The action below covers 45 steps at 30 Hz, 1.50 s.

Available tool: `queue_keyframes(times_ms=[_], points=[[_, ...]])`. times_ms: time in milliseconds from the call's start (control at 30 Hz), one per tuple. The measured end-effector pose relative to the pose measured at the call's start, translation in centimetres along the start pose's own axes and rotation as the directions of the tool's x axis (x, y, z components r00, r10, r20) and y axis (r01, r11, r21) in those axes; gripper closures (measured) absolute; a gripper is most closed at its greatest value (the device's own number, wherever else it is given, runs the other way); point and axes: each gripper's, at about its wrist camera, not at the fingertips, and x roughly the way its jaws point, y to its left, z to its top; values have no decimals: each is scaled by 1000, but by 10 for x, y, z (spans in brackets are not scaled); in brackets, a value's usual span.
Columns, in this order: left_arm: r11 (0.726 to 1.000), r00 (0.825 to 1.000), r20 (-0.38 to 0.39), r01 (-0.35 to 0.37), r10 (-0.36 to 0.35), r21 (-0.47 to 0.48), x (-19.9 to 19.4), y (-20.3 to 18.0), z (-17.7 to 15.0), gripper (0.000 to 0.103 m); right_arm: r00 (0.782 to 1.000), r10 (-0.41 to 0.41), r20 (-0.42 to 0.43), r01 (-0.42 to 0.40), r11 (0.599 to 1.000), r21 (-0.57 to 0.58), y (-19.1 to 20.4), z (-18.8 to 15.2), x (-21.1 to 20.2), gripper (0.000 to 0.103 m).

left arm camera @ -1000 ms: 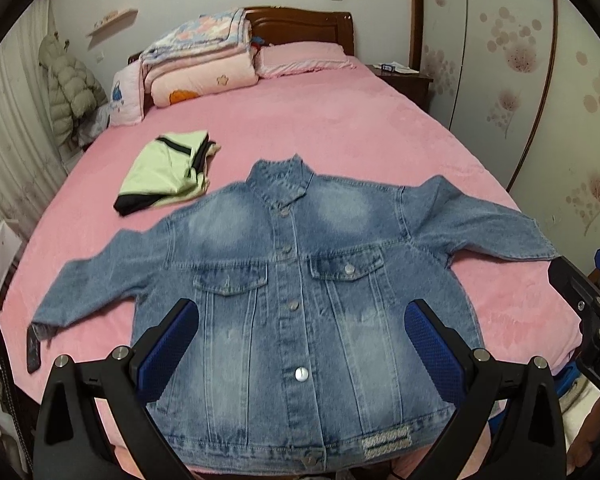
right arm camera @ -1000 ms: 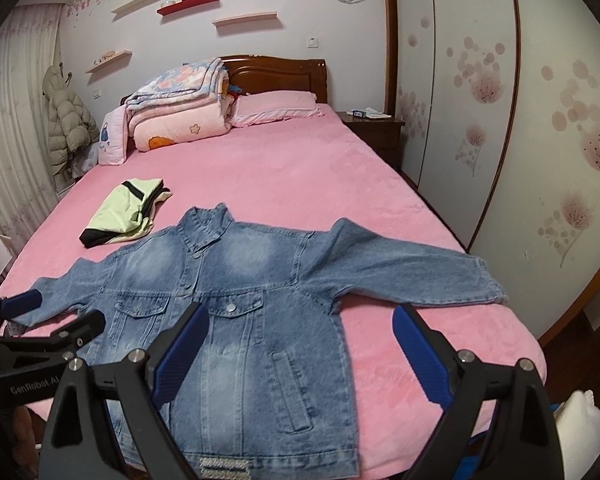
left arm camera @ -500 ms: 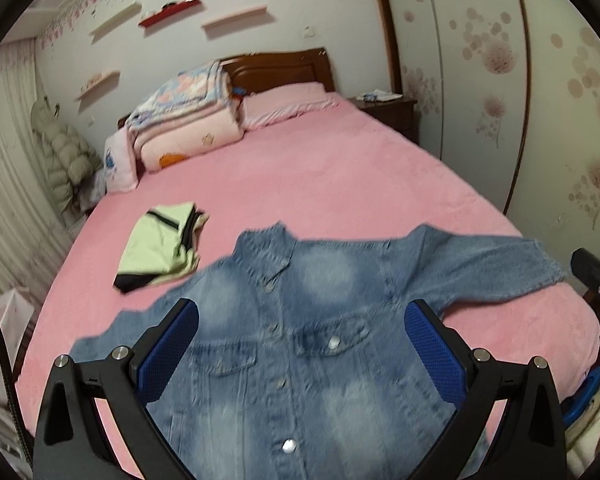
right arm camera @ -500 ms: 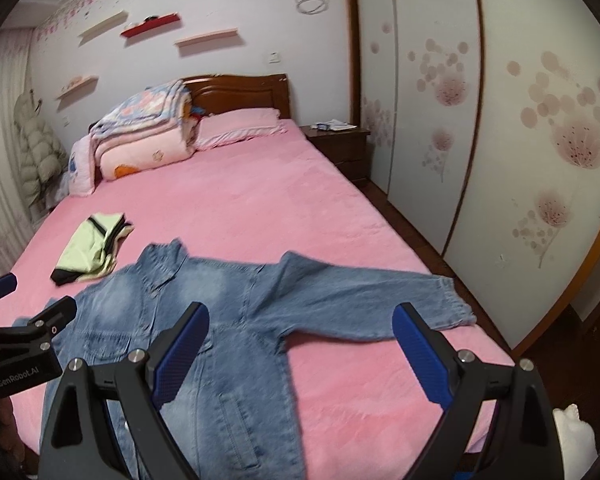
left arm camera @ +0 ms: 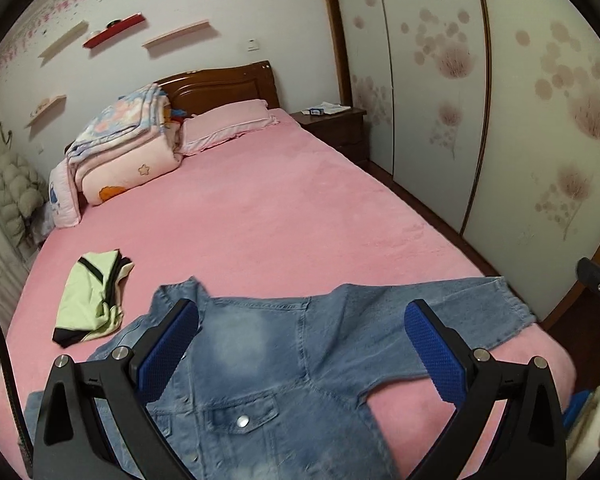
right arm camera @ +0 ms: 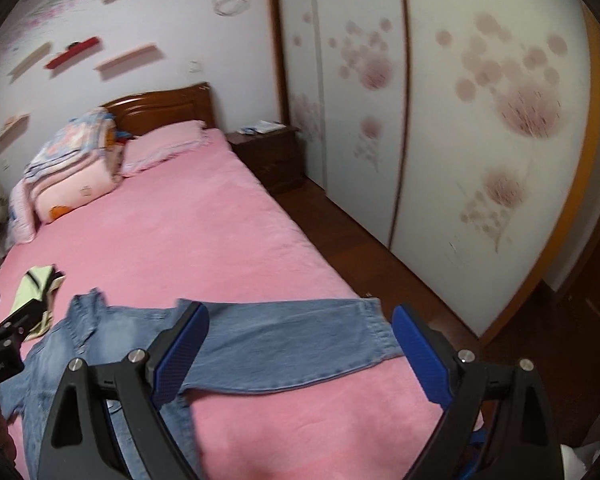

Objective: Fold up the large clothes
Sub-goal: 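Move the right tool to the jacket's sleeve cuff and grasp it, then carry the gripped cuff across the jacket front toward the left tool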

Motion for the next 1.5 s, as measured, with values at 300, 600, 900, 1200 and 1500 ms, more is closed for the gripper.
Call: queue_keyframes(times_ms=[300,600,900,1200,1500], points=[[998,993,-111,55,-51,32,114,-74,-35,1,975,-1,-223,47,978,203,-85,-40,115,9],[998,985,-163,53,-46,38,182,-120,-78,1,912,118,-392,63,906,419,-125,-108,208,19],[988,971,-186,152,-151,-11,180,-108,-80,1,915,97,-390,108,876,471,-124,-115,250,54],[984,971,-160,168,-176,-62,140,-53,-70,4,979,65,-195,3,944,330,-74,-68,197,98],[984,990,-102,78,-95,-159,84,46,-73,4,970,242,4,-241,966,92,56,-6,95,97]])
